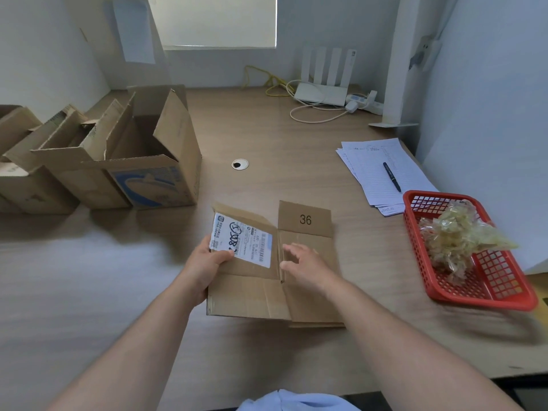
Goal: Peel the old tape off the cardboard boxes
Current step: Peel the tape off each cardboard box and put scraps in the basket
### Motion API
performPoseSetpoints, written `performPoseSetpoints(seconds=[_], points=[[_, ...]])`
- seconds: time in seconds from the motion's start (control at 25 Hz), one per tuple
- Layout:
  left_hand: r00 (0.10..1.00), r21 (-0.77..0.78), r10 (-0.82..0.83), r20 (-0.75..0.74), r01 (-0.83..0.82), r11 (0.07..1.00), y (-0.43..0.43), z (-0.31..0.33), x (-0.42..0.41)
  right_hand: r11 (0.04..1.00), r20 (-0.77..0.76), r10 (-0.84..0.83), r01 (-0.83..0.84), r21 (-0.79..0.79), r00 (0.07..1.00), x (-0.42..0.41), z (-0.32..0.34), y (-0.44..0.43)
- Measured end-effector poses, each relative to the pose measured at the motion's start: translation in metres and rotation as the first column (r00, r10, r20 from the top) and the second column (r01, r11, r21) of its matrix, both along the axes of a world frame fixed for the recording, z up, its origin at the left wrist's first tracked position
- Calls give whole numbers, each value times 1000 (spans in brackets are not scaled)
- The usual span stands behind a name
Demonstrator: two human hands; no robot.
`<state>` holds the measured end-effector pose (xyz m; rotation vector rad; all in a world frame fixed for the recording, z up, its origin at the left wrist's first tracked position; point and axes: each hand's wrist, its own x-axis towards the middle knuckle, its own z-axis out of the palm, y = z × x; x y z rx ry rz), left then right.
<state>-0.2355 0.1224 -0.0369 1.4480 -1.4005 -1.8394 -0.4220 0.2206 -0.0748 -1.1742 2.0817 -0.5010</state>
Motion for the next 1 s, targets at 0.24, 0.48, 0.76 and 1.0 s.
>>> performPoseSetpoints(seconds=[0.24,0.48,0.76,1.0], points=[[802,-368,56,595,210,906,6,-56,18,931,-295,348,-291,219,890,28,-34,31],[380,-269,-110,919,804,530,35,-107,9,929,-377,368,-318,189,850,24,-39,33],[351,-317,17,936,822,473,39,-125,18,970,-538,217,-118,213,814,17,-69,14],[464,-439,51,885,792,425,40,-123,15,968,-577,251,-187,170,777,15,-83,-27]])
